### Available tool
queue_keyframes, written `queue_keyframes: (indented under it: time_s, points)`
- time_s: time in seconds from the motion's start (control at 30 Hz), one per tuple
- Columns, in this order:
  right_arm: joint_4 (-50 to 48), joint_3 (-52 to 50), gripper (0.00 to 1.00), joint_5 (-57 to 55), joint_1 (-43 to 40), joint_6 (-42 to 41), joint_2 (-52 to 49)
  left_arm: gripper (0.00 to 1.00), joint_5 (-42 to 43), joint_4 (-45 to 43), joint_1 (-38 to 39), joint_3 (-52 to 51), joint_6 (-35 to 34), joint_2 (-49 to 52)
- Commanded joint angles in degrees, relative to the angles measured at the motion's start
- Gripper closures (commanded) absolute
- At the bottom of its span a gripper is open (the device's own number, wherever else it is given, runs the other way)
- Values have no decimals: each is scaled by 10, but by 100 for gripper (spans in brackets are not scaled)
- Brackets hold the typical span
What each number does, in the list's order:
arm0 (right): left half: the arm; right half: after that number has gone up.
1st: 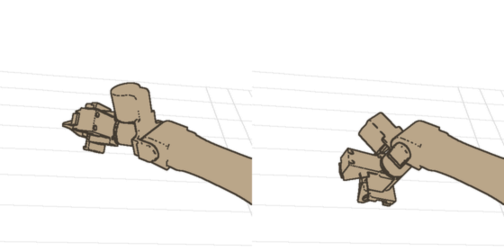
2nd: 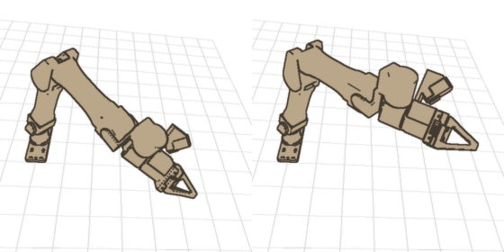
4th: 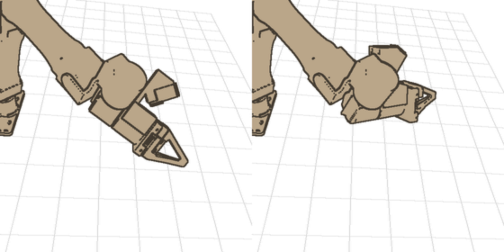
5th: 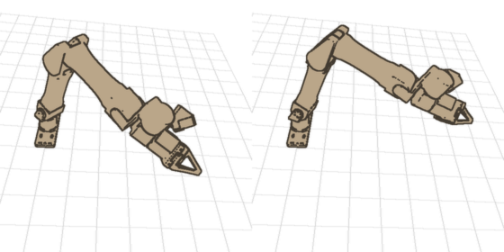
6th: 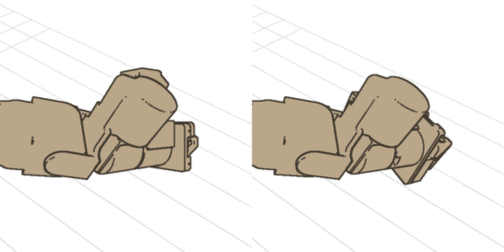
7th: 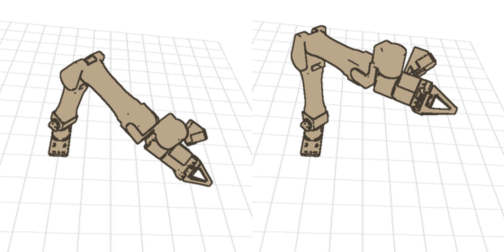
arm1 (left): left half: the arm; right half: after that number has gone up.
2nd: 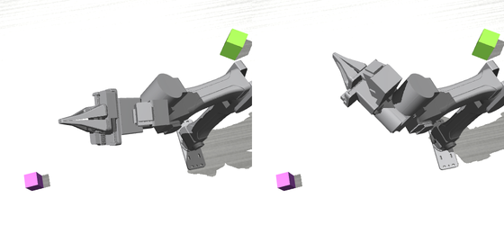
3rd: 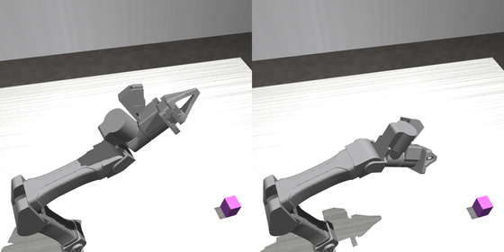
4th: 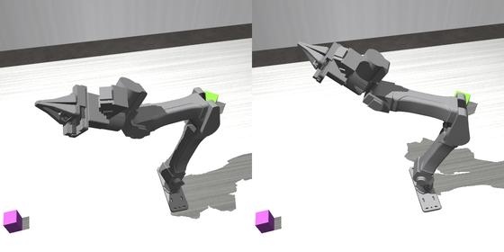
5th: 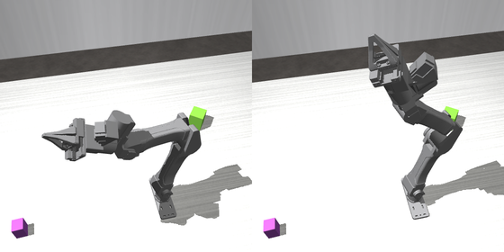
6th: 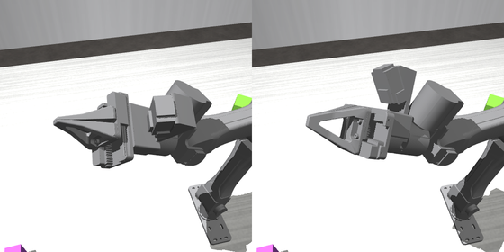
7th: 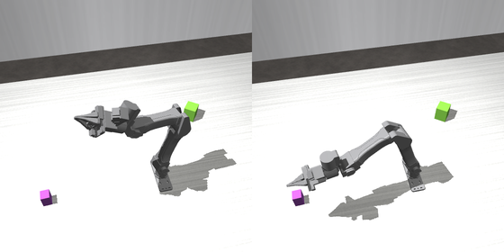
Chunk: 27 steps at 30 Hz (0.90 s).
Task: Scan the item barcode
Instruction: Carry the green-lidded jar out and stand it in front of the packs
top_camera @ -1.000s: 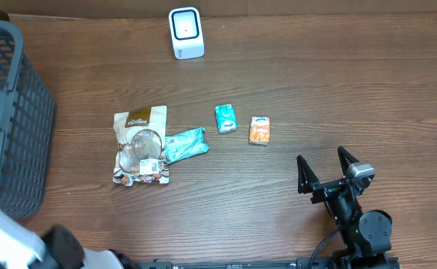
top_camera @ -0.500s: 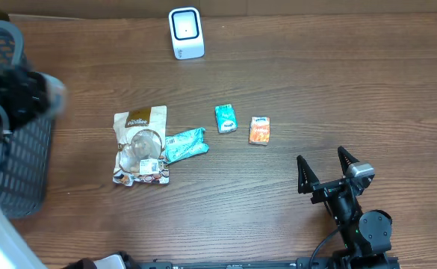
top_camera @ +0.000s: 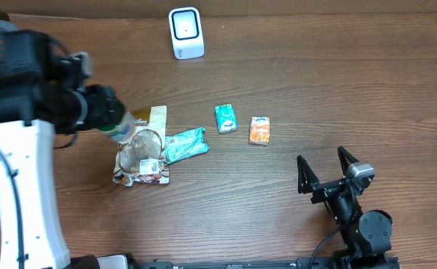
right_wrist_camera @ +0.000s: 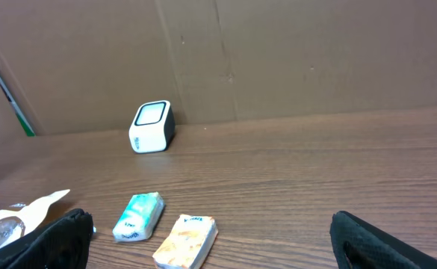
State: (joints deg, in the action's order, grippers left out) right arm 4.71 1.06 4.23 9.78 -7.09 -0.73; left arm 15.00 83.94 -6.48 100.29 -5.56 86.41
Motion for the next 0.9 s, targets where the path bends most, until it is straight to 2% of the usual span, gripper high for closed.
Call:
queue_keyframes:
  time_s: [0.0,0.27,0.53,0.87]
  points:
    - [-2,-6,0,-1,-1,-2,6,48,29,-39,42,-53,4,-2]
    - [-2,-6,0,-1,-1,-2,6,48,24,-195,156,-166,-26,-2]
    - [-2,-6,0,-1,-1,-2,6,48,17,-295,247,-211,-27,5]
    - [-2,-6,0,-1,-1,-2,6,47,-87,-386,369,-275,-55,5]
